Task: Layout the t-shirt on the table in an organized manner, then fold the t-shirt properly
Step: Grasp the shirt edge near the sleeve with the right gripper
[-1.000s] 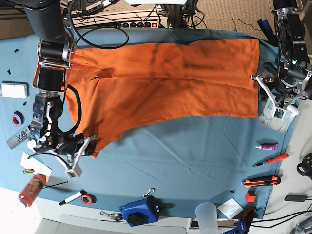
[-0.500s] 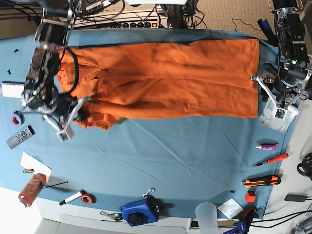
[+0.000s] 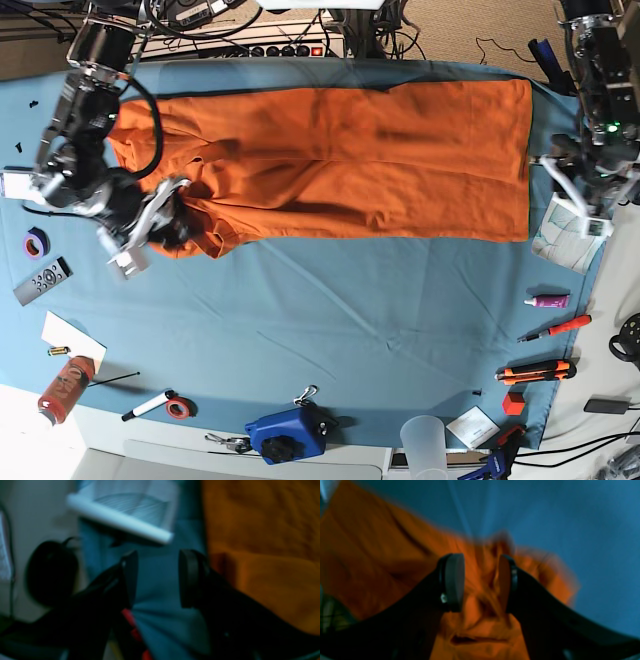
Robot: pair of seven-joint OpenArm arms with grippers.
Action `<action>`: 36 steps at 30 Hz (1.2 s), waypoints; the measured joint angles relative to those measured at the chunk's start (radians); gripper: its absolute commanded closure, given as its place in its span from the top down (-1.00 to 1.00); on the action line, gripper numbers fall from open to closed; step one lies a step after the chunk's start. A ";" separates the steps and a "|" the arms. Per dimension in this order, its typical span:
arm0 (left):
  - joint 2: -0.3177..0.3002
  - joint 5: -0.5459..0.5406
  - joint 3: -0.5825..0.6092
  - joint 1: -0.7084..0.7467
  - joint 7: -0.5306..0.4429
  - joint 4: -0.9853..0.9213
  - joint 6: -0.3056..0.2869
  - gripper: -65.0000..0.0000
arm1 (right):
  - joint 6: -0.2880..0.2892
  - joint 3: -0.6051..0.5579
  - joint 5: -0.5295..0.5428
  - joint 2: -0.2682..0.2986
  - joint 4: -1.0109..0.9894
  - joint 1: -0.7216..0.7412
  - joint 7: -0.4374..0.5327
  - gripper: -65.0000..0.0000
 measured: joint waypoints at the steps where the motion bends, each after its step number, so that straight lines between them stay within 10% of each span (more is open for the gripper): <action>1: 0.000 -0.001 -0.033 0.006 0.006 0.000 0.000 -0.17 | 0.008 0.024 -0.006 0.000 0.051 0.003 0.004 -0.29; 4: 0.003 -0.006 -0.149 0.030 0.006 0.003 -0.013 -0.17 | 0.012 0.055 -0.043 0.000 0.155 0.001 0.004 -0.29; 11: 0.002 -0.357 -0.317 0.039 0.001 0.006 -0.246 -0.17 | -0.052 0.004 -0.303 0.000 0.068 0.001 0.128 -0.29; 17: 0.003 -0.481 -0.317 0.039 -0.004 0.007 -0.267 -0.17 | -0.056 -0.171 -0.500 0.000 -0.066 -0.001 0.197 -0.29; 29: 0.003 -0.496 -0.317 0.039 -0.003 0.007 -0.277 -0.17 | -0.338 -0.333 -0.675 0.000 -0.118 0.000 0.213 -0.30; 34: 0.003 -0.500 -0.317 0.039 -0.003 0.007 -0.277 -0.36 | -0.367 -0.333 -0.727 0.000 -0.118 0.000 0.209 -1.00; 36: 0.003 -0.500 -0.317 0.039 -0.003 0.007 -0.277 -0.41 | -0.363 -0.333 -0.727 0.000 -0.118 0.000 0.210 -1.00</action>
